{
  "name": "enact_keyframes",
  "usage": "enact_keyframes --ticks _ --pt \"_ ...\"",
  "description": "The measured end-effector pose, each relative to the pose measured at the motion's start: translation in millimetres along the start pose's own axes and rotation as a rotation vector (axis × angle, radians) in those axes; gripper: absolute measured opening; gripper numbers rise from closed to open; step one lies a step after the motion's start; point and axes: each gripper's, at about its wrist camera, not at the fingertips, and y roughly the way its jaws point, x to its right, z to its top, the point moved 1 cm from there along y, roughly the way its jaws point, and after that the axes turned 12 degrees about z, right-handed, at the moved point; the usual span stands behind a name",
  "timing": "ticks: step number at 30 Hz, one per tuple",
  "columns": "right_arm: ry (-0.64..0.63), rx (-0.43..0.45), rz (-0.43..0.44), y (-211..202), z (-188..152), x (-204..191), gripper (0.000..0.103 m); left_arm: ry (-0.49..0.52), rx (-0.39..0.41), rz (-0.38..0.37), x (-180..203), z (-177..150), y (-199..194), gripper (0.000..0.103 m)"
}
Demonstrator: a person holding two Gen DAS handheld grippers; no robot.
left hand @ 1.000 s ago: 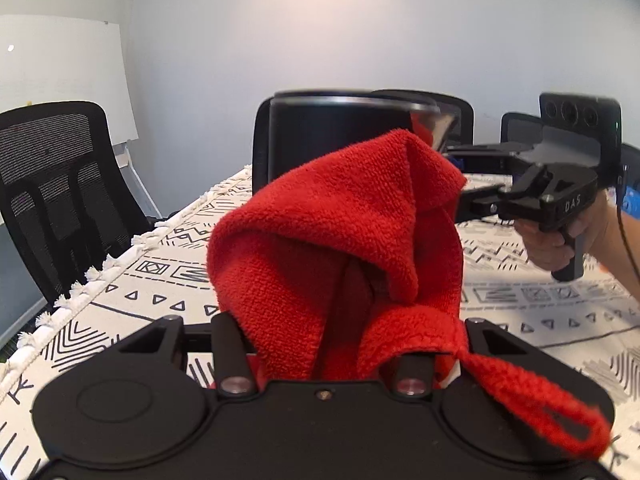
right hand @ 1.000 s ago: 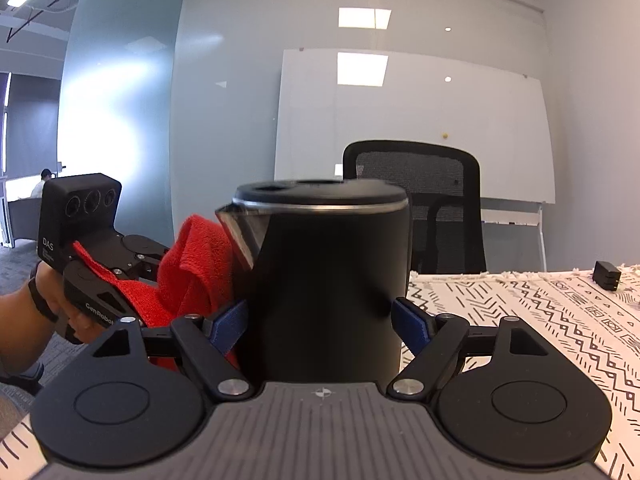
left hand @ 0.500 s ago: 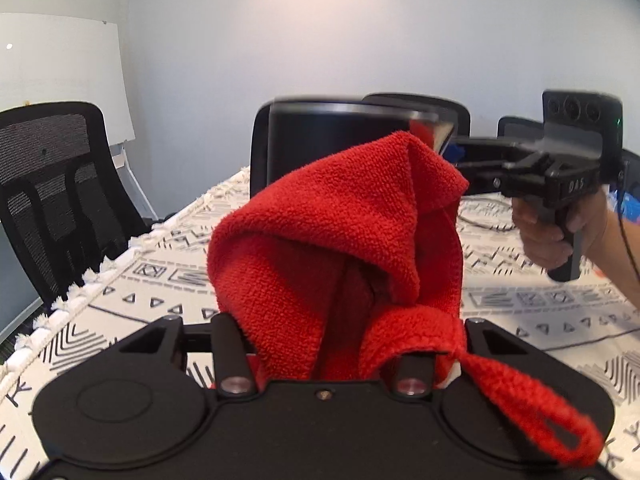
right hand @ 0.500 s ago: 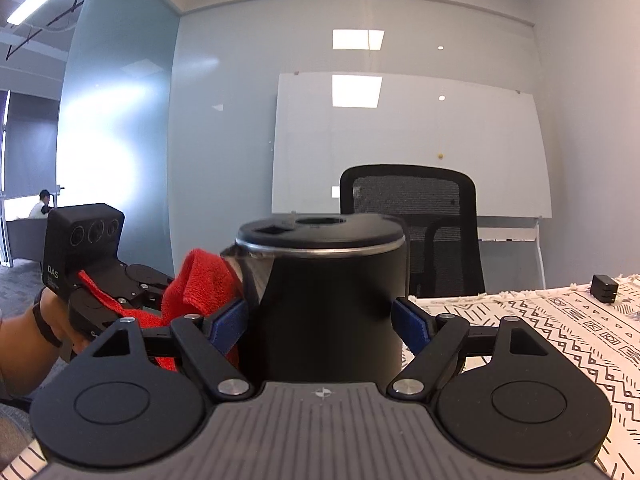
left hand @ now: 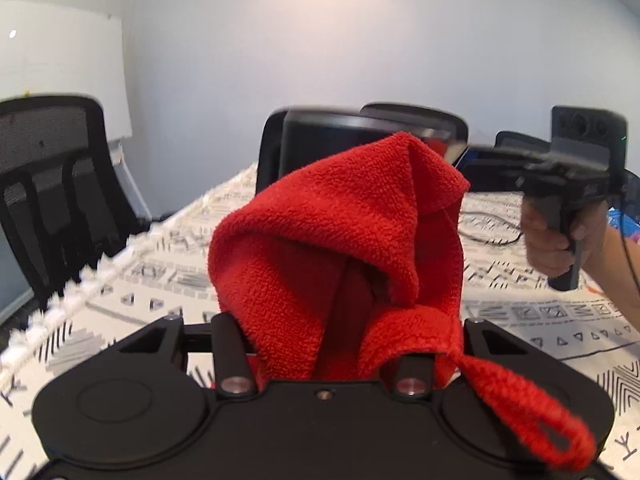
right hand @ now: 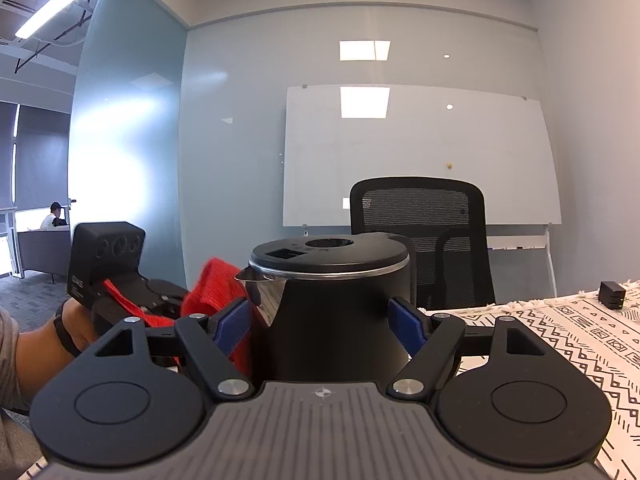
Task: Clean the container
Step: 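Rotate the kettle with the right gripper while the left gripper wipes its side, then lower the kettle onto the table with the right gripper and open it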
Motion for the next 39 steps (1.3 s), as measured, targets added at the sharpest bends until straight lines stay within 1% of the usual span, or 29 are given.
enact_keyframes --ticks 2,4,5,9,12,14,15,19,21,24,27,29,32,34,36,39 --pt "0.001 0.000 -0.003 -0.3 0.3 -0.3 0.073 0.005 0.038 -0.007 2.1 8.0 -4.9 0.051" --pt "0.002 -0.001 -0.007 -0.3 0.6 -0.6 0.073 0.004 0.042 -0.006 2.1 9.8 -2.3 0.052" --pt "0.003 -0.002 -0.009 -0.2 1.0 -1.0 0.073 0.003 0.036 -0.005 2.0 8.6 0.4 0.052" --pt "0.001 -0.009 -0.024 1.8 4.7 -2.0 0.074 -0.007 -0.032 0.004 0.7 -11.4 19.6 0.054" --pt "0.009 -0.022 -0.039 1.9 7.1 -2.6 0.077 -0.032 -0.056 0.008 -1.8 -20.8 26.4 0.060" --pt "0.030 -0.031 -0.054 2.9 7.7 -3.8 0.079 -0.040 -0.072 0.009 -1.9 -19.2 25.6 0.066" --pt "0.038 -0.036 -0.071 3.4 8.3 -6.3 0.079 -0.041 -0.076 0.010 -1.4 -17.9 23.9 0.071" --pt "0.047 -0.068 -0.188 3.4 11.8 -26.3 0.079 -0.030 -0.064 0.014 1.2 -12.1 9.6 0.086" --pt "0.051 -0.089 -0.243 4.0 12.5 -37.9 0.079 -0.032 -0.056 0.013 0.4 -9.6 0.5 0.091" --pt "0.062 -0.108 -0.342 5.6 13.3 -59.2 0.079 -0.042 -0.029 0.018 -1.5 -8.6 -15.0 0.093" --pt "0.087 -0.101 -0.432 8.6 14.2 -85.0 0.079 -0.065 -0.002 0.029 -3.8 -6.9 -30.1 0.096" --pt "0.095 -0.090 -0.494 11.1 14.0 -103.1 0.079 -0.073 0.020 0.038 -3.7 -7.2 -41.0 0.100" --pt "0.118 -0.059 -0.566 12.8 11.8 -127.8 0.079 -0.070 0.041 0.043 0.1 -6.1 -56.5 0.100" --pt "0.153 -0.034 -0.617 13.7 8.7 -147.8 0.079 -0.070 0.049 0.059 4.8 -5.2 -67.1 0.100" --pt "0.178 -0.025 -0.660 14.9 6.4 -161.6 0.079 -0.066 0.060 0.072 9.2 -4.7 -76.6 0.100" --pt "0.203 -0.022 -0.746 17.9 3.2 -187.7 0.079 -0.060 0.069 0.101 14.7 -3.0 -92.2 0.103"
